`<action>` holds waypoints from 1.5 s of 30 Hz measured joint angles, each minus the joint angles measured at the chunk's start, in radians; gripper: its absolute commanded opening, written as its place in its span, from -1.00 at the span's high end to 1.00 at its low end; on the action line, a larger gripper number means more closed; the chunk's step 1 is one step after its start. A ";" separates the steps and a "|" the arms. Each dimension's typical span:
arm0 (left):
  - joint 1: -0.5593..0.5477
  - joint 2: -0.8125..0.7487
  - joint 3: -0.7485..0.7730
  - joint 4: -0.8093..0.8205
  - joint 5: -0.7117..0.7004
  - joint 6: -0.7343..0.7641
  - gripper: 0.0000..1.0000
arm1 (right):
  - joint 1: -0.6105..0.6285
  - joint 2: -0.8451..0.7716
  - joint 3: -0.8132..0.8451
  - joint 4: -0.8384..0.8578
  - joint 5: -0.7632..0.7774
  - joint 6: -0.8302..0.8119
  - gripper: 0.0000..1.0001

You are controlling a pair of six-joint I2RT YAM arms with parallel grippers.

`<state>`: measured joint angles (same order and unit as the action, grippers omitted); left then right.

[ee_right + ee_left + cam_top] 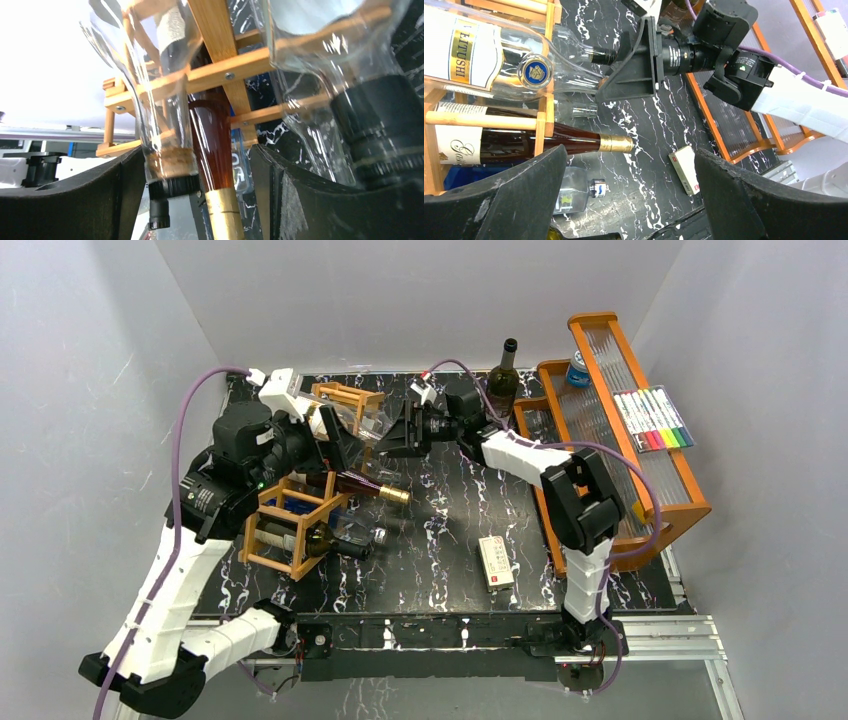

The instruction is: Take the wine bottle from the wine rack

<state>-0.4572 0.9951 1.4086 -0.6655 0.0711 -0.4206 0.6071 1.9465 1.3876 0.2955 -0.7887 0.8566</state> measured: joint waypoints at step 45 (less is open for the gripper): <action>0.000 0.004 -0.027 -0.002 -0.004 -0.027 -0.96 | 0.037 0.240 0.278 0.179 -0.242 0.163 0.62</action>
<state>-0.4572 0.9993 1.3819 -0.6678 0.0673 -0.4473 0.6437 2.1860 1.6661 0.4740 -1.0306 1.0199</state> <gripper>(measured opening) 0.981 0.489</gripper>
